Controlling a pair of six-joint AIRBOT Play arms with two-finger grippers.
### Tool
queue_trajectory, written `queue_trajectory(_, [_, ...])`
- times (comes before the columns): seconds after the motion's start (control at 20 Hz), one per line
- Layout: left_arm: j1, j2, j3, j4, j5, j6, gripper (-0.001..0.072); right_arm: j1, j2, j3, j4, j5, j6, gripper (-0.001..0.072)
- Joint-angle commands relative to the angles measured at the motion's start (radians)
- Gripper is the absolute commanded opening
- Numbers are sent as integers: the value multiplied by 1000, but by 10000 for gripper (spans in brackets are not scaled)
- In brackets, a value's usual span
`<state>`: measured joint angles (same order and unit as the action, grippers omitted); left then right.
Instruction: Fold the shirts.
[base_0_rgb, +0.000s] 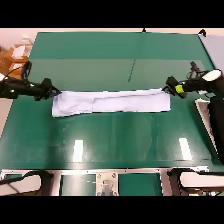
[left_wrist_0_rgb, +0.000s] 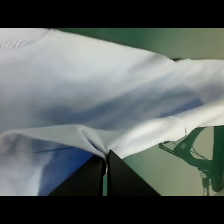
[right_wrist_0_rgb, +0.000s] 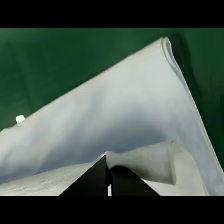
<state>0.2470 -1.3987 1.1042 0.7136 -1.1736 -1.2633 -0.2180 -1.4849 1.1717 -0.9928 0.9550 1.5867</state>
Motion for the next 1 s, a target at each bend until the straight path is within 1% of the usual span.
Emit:
queue_trajectory(0.0, [-36,-164,72,-64,73,69,31,16,-207,137,51,-20,-1,63])
queue_trajectory(0.1, [-53,-186,93,-66,122,68,598,2,-244,182,50,-2,-2,292])
queue_trajectory(0.15, [-48,-185,114,-66,129,68,677,-17,-243,205,46,20,-7,382])
queue_trajectory(0.2, [-34,-185,145,-63,117,68,680,-42,-243,248,46,72,-50,438])
queue_trajectory(0.25, [-14,-183,184,-63,87,68,680,-70,-243,288,40,130,-92,442])
queue_trajectory(0.3, [6,-180,221,-63,55,68,680,-103,-243,322,30,190,-134,476])
queue_trajectory(0.35, [24,-177,254,-63,29,67,680,-130,-243,332,14,226,-158,553])
queue_trajectory(0.4, [39,-178,285,-63,-3,58,680,-155,-248,329,4,255,-188,559])
queue_trajectory(0.5, [45,-177,304,-65,-50,35,679,-187,-287,327,5,340,-255,560])
queue_trajectory(0.6, [35,-178,304,-64,-85,33,678,-192,-345,327,7,413,-311,560])
queue_trajectory(0.65, [22,-178,304,-67,-100,33,593,-187,-374,327,10,436,-327,559])
queue_trajectory(0.7, [11,-178,304,-68,-111,34,427,-179,-404,327,22,450,-340,559])
queue_trajectory(0.75, [-1,-178,304,-68,-124,35,279,-169,-430,327,36,453,-343,559])
queue_trajectory(0.8, [-16,-178,304,-68,-127,34,212,-157,-454,327,55,452,-348,558])
queue_trajectory(0.85, [-35,-178,304,-68,-127,34,60,-143,-473,327,80,452,-364,556])
queue_trajectory(0.9, [-55,-178,304,-68,-128,34,24,-130,-487,327,101,452,-369,535])
queue_trajectory(0.95, [-83,-178,304,-68,-125,34,23,-118,-495,327,107,451,-375,303])
